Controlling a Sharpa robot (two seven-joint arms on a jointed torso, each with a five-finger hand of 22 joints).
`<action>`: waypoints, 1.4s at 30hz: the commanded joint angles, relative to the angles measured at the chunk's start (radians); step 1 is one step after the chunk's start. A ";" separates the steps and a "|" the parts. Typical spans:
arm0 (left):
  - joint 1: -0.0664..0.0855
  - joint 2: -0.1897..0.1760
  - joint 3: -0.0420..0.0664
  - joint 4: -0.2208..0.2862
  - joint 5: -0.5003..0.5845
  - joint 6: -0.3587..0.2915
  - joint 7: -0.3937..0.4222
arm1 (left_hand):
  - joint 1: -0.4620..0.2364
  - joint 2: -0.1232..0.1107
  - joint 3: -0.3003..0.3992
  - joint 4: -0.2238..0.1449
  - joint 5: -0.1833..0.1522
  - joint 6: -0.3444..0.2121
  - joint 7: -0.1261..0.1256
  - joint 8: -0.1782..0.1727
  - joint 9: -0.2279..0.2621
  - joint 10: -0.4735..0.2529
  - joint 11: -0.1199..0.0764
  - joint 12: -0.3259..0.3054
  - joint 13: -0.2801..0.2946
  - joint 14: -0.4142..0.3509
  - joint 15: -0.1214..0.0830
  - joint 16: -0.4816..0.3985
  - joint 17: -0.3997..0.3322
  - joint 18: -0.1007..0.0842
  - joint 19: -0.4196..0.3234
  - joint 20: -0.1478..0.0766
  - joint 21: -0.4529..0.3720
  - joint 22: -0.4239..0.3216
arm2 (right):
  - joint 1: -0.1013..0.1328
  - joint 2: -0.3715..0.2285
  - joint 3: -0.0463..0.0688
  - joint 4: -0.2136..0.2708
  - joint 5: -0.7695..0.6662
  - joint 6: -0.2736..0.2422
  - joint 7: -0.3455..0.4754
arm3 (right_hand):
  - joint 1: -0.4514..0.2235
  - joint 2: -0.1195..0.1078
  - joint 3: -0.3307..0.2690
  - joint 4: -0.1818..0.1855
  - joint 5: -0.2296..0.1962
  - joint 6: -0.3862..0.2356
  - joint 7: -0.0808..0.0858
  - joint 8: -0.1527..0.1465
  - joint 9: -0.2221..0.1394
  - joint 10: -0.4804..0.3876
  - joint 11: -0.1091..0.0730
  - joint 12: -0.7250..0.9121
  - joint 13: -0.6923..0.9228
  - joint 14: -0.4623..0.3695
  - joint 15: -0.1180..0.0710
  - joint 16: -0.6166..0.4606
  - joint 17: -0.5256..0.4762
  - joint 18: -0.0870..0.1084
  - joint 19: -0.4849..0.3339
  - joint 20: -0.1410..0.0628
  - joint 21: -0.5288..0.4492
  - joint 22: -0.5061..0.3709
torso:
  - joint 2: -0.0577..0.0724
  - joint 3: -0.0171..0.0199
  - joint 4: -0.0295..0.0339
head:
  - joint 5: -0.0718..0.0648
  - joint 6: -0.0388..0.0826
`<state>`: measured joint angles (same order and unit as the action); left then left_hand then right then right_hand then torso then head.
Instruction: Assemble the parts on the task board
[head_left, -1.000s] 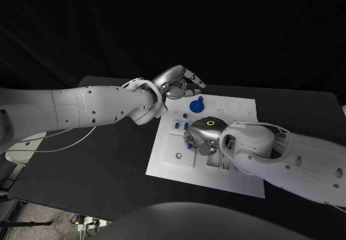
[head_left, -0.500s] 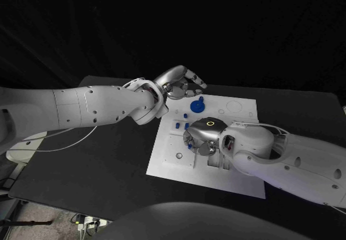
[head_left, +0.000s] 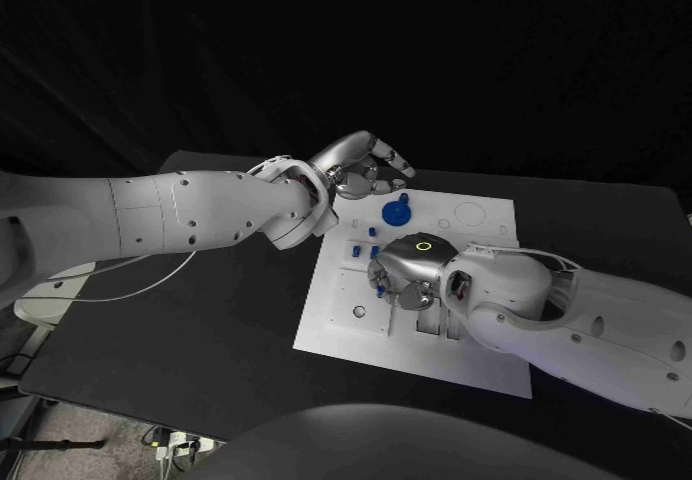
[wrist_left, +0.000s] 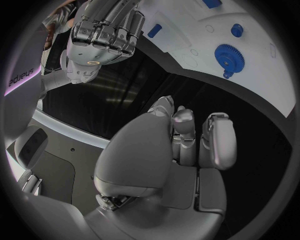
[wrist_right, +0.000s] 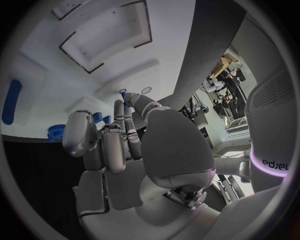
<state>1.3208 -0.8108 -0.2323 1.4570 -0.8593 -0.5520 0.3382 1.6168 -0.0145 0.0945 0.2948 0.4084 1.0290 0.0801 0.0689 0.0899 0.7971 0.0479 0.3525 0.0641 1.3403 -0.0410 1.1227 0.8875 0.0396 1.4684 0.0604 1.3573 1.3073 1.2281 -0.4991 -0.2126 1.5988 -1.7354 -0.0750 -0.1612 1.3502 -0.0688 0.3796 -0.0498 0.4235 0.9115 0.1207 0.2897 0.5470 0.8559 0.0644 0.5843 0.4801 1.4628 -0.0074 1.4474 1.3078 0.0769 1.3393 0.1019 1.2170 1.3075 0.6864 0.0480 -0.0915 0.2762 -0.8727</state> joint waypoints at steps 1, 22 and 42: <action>0.000 0.003 0.001 0.000 -0.002 0.014 0.001 | -0.002 0.006 0.006 -0.001 0.003 0.001 0.009 0.000 -0.001 0.007 0.003 -0.005 -0.001 -0.004 0.001 -0.004 0.000 0.008 0.012 0.007 -0.006 0.201 | -0.001 -0.001 0.000 0.002 -0.020 -0.008 -0.005 | 0.000 -0.006 0.005 -0.002 0.005 -0.003 0.000 -0.005 0.001 0.006 0.003 -0.005 -0.001 -0.003 0.001 -0.006 0.044 0.011 -0.009 0.001 -0.006 0.147 | 0.000 -0.0002 -0.0001 | 0.001 0.000; -0.002 0.003 0.001 -0.001 -0.002 0.021 -0.004 | -0.004 0.007 0.008 -0.001 0.005 0.001 0.010 0.000 -0.002 0.007 0.004 -0.005 -0.001 -0.005 0.001 -0.005 -0.002 0.008 0.011 0.008 -0.007 0.201 | -0.007 0.003 0.000 -0.002 -0.008 0.001 -0.002 | -0.001 -0.007 0.005 -0.002 0.005 -0.004 0.000 -0.007 0.001 0.004 0.004 -0.008 -0.002 -0.002 0.001 -0.005 0.046 0.011 -0.008 0.001 -0.004 0.147 | -0.002 -0.0006 -0.0006 | 0.009 0.000; -0.003 0.002 0.001 -0.003 -0.002 0.028 -0.011 | -0.004 0.007 0.009 -0.001 0.005 0.001 0.010 0.000 -0.002 0.008 0.004 -0.006 -0.001 -0.005 0.001 -0.005 -0.002 0.008 0.011 0.008 -0.007 0.201 | -0.016 0.002 0.000 -0.007 -0.012 0.014 -0.014 | 0.000 -0.007 0.007 -0.004 0.005 -0.006 -0.001 -0.009 0.000 0.003 0.004 -0.011 -0.004 -0.005 0.000 -0.008 0.041 0.012 -0.011 0.001 -0.009 0.146 | -0.001 0.0000 -0.0007 | 0.012 0.000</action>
<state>1.3180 -0.8097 -0.2324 1.4526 -0.8594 -0.5378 0.3280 1.6167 -0.0145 0.0971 0.2921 0.4084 1.0326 0.0836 0.0689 0.0893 0.8007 0.0515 0.3525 0.0642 1.3403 -0.0410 1.1227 0.8863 0.0396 1.4684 0.0604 1.3536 1.3073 1.2135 -0.4963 -0.2127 1.5910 -1.7369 -0.0761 -0.1661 1.3502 -0.0688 0.3824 -0.0526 0.4235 0.9114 0.1207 0.2840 0.5461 0.8558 0.0644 0.5792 0.4764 1.4628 -0.0074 1.4434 1.3074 0.0768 1.3359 0.1055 1.2130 1.3079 0.6849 0.0480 -0.0916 0.2877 -0.8727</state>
